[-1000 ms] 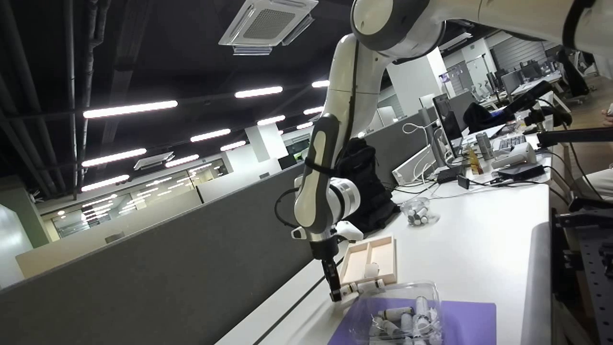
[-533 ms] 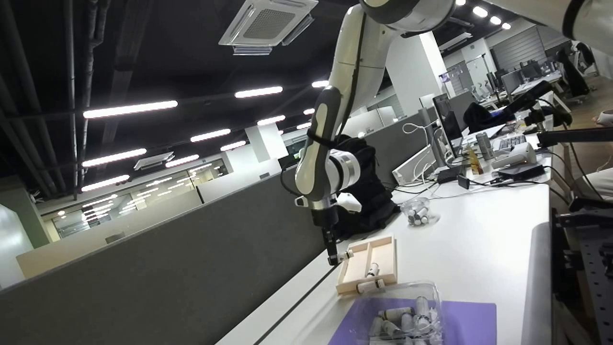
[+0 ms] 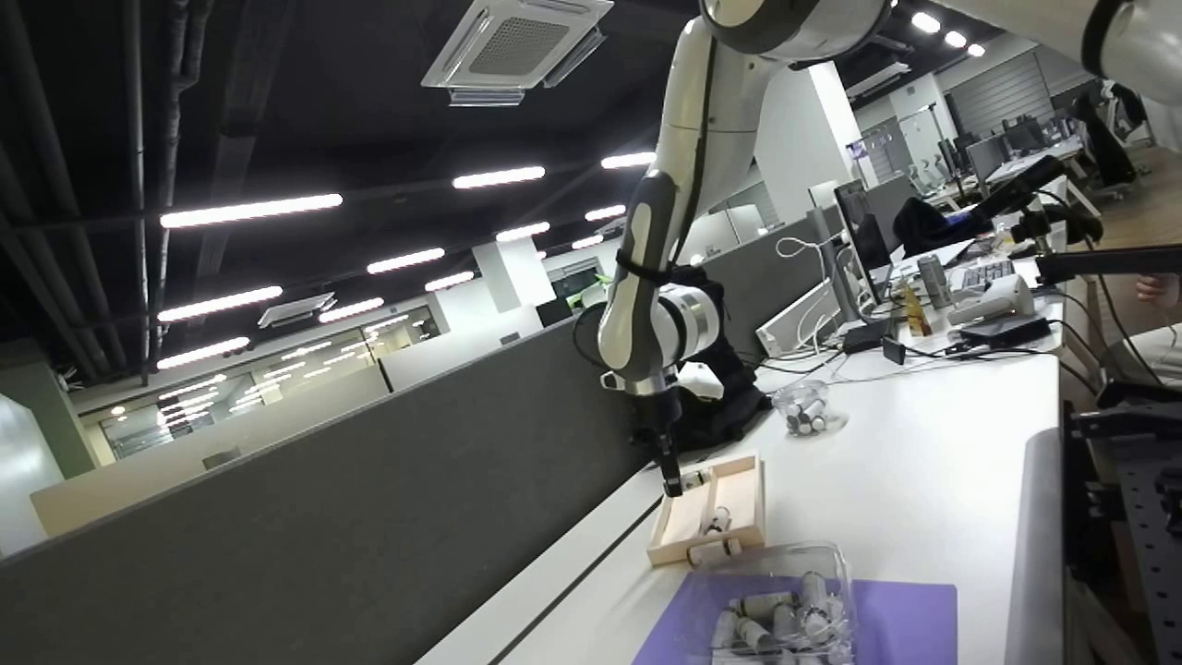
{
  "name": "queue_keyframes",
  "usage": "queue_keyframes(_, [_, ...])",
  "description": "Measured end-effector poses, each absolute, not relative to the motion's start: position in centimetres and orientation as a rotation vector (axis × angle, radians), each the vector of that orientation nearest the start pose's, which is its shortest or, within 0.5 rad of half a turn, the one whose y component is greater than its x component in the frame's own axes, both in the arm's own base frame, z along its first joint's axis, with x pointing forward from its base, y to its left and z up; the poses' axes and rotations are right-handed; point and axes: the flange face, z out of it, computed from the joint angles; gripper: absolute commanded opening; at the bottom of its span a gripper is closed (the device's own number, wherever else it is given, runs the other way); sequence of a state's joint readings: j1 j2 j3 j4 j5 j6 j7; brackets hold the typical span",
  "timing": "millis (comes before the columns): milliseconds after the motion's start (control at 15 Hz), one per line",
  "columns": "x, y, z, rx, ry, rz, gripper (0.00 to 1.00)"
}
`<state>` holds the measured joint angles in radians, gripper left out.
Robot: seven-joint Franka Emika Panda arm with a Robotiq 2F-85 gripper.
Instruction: Take the first bottle on the left and place it in the top compartment of the box
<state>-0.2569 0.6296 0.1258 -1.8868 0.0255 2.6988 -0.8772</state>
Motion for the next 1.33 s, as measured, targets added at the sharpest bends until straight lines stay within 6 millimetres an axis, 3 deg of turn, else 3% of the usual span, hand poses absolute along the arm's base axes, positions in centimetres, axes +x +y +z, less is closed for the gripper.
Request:
queue_keyframes(333, [64.4,-8.7,15.9,-2.934,-1.062,-0.269,0.07])
queue_keyframes(400, [64.5,-8.7,15.4,-2.93,-1.061,-0.263,0.52])
queue_keyframes(467, [64.6,-8.6,14.9,-2.927,-1.059,-0.26,0.54])
queue_keyframes(667, [65.2,-8.3,14.5,-2.92,-1.054,-0.272,0.73])
queue_keyframes(933, [66.2,-7.1,16.3,-2.911,-1.061,-0.348,0.98])
queue_keyframes(1333, [66.7,-5.2,21.6,-2.911,-1.033,-0.465,1.0])
